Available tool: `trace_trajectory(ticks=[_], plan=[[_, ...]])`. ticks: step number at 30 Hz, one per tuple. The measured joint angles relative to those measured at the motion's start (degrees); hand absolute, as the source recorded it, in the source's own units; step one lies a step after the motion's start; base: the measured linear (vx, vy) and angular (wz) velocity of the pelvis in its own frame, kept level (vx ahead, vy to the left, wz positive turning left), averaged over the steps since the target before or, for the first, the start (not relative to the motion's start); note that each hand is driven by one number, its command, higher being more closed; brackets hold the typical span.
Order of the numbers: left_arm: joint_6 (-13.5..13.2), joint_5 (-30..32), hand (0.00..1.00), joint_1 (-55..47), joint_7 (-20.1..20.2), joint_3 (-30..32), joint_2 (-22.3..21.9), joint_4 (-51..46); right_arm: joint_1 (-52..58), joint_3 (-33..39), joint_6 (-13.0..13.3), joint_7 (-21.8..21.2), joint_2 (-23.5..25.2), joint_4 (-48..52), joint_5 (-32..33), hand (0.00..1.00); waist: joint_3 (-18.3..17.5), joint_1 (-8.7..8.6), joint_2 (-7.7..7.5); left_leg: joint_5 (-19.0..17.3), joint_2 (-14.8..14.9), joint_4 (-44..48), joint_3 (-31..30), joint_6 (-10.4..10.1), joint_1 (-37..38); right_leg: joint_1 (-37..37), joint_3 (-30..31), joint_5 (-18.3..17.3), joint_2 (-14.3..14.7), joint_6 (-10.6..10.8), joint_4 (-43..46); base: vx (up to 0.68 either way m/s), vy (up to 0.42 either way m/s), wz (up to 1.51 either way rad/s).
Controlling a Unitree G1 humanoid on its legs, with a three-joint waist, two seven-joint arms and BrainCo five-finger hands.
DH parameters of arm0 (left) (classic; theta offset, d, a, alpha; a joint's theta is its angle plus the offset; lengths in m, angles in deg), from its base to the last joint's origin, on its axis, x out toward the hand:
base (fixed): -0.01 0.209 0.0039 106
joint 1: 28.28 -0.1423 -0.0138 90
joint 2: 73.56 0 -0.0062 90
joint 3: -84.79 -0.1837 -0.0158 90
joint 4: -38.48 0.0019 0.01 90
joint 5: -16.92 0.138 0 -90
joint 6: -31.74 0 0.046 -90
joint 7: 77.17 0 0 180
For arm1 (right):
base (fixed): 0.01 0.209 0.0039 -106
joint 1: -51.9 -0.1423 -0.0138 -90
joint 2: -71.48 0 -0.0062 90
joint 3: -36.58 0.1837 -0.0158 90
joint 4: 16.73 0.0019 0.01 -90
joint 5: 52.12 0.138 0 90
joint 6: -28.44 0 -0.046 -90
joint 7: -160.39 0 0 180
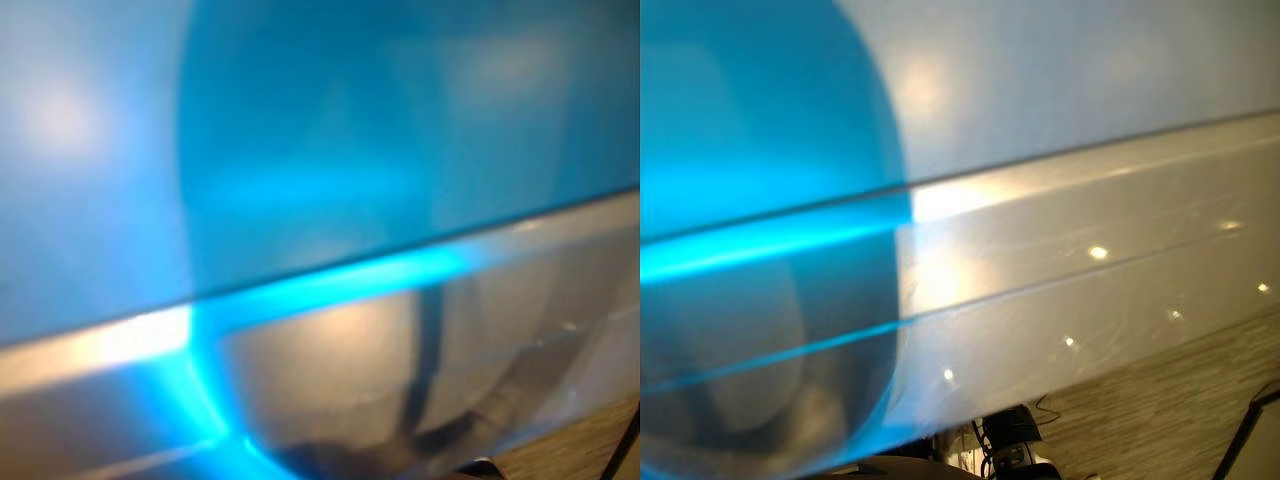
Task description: Pick up the laundry basket with both hands and put the clothes into the washing machine.
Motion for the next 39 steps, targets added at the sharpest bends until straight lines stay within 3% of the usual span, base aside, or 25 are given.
trace_trajectory(ticks=[2,5,9,10,13,15,17,24,26,28,30,32,35,36,37,39], plan=[[-2.5,-2.0,1.0,0.4,0.1,-0.9,0.5,-1.9,2.0,0.8,0.1,-1.1,-0.1,0.3,0.2,0.0,-0.1,0.57,-0.55,0.1,0.6,0.1,0.5,0.0,0.2,0.0,-0.3,0.3,0.3,-0.5,0.2,0.01,0.019,-0.03],[-3.1,-4.9,1.0,1.5,-0.6,-2.1,2.8,-2.2,4.5,2.8,0.2,-2.2,-0.2,0.8,1.2,0.0,-0.1,0.59,-1.22,0.4,0.7,0.1,1.4,0.1,0.4,-1.0,0.2,0.5,0.2,-0.8,0.6,-0.02,0.008,-0.07],[-5.1,-6.0,1.0,2.1,-2.2,-9.5,7.1,-2.2,10.2,6.1,-0.4,-3.5,-0.2,2.2,1.3,0.0,0.0,1.02,-1.22,1.1,0.9,0.2,1.7,0.2,-0.5,-2.2,-0.1,1.2,0.1,-1.9,1.0,-0.04,0.007,-0.05],[-5.2,-5.6,0.0,2.1,-2.9,-10.2,7.4,-2.1,11.0,6.2,-0.6,-3.5,-0.2,2.2,1.4,0.0,0.0,1.12,-1.22,1.2,1.0,0.3,1.5,0.2,-0.6,-2.3,-0.3,1.3,0.2,-2.0,0.9,-0.02,0.007,-0.03],[-4.1,2.1,0.0,3.2,-5.3,-14.3,8.7,-0.8,13.1,6.2,-1.1,-3.6,-0.2,2.8,2.8,0.0,0.0,1.57,-1.22,1.5,1.4,0.8,0.8,0.1,-1.3,-2.2,-0.6,1.6,0.7,-2.5,0.8,-0.01,0.009,-0.02],[-0.8,15.2,0.0,3.8,-5.7,-16.4,8.9,0.9,13.1,6.1,-0.9,-4.4,-0.2,3.1,2.8,0.0,0.0,1.91,-1.22,1.8,1.4,0.7,0.6,0.2,-1.4,-2.3,-0.7,1.9,0.7,-2.8,0.4,0.0,0.0,0.0],[1.2,20.5,0.0,4.2,-5.3,-18.0,9.0,3.2,13.1,6.0,-0.5,-5.3,-0.1,3.1,2.8,0.0,0.0,2.01,-1.21,2.1,1.4,0.5,0.4,0.2,-1.6,-2.2,-0.9,2.0,0.7,-3.0,0.2,0.0,0.0,0.0],[4.9,21.2,0.0,5.4,-5.1,-18.3,7.9,7.6,13.1,5.4,0.2,-5.4,-0.2,3.1,2.8,0.0,-0.1,2.3,-1.08,3.4,1.0,-0.8,-0.8,0.0,-2.1,-1.5,-2.2,2.3,0.6,-3.2,-0.6,0.01,0.013,0.07],[7.0,27.8,0.0,5.1,-5.6,-16.3,6.6,7.5,13.1,5.3,0.3,-5.4,-0.3,3.1,2.7,0.0,-0.2,2.36,-0.94,3.9,0.6,-1.4,-1.0,0.0,-1.9,-1.3,-2.3,2.3,0.4,-3.2,-0.9,0.01,0.019,0.11],[9.6,38.4,0.0,3.5,-6.2,-13.7,4.9,7.5,13.1,4.6,0.6,-5.4,-0.6,2.9,2.7,0.0,-0.2,2.46,-0.9,4.1,0.4,-2.1,-1.2,-0.2,-0.9,-0.1,-3.0,2.3,0.2,-3.2,-1.1,0.02,0.021,0.12],[10.7,41.3,0.0,0.8,-5.9,-10.5,2.7,7.7,13.0,4.1,1.2,-5.4,-1.3,2.4,2.7,0.0,-0.8,2.56,0.29,4.3,0.3,-2.6,-1.8,-0.2,-0.7,1.0,-3.7,2.2,0.1,-3.3,-1.8,0.02,0.031,0.14],[10.6,40.1,0.0,-3.4,-5.2,-6.5,-0.4,10.9,13.0,4.1,1.2,-5.4,-1.4,1.7,2.7,0.0,-3.3,2.36,1.37,4.9,-0.6,-4.1,-1.6,-0.2,-0.4,1.0,-3.9,2.2,-0.4,-3.3,-2.5,0.02,0.031,0.16],[10.6,31.5,0.0,-8.9,-4.0,-1.8,-3.9,16.6,12.3,3.6,0.9,-5.3,-1.6,0.4,2.7,0.0,-5.6,2.72,1.96,5.6,-1.1,-5.6,-1.3,-0.4,0.4,1.2,-4.0,2.2,-0.8,-3.4,-2.6,0.03,0.022,0.11],[10.2,24.7,0.0,-11.5,-3.4,0.2,-5.6,18.7,10.9,3.1,0.1,-4.7,-2.0,-0.3,2.6,0.0,-5.8,2.74,1.94,6.2,-1.6,-6.5,-1.2,-0.5,1.1,1.7,-4.4,2.2,-1.3,-3.4,-2.6,0.03,0.018,0.18],[7.9,19.7,0.0,-12.9,-3.1,0.6,-6.0,18.3,10.3,2.8,-0.3,-4.3,-2.2,-0.4,2.4,0.0,-5.8,2.75,1.94,6.3,-1.6,-6.5,-1.4,-0.6,1.2,2.0,-4.6,2.2,-1.3,-3.4,-2.6,0.03,0.025,0.24],[4.6,-2.1,0.0,-15.9,-0.2,1.7,-8.1,18.2,8.1,1.8,-1.7,-3.0,-2.2,-1.1,2.2,0.0,-5.8,2.89,1.94,7.5,-2.7,-8.1,-2.4,-0.6,2.7,3.8,-5.5,1.9,-2.2,-3.7,-2.4,0.01,0.031,0.37]])
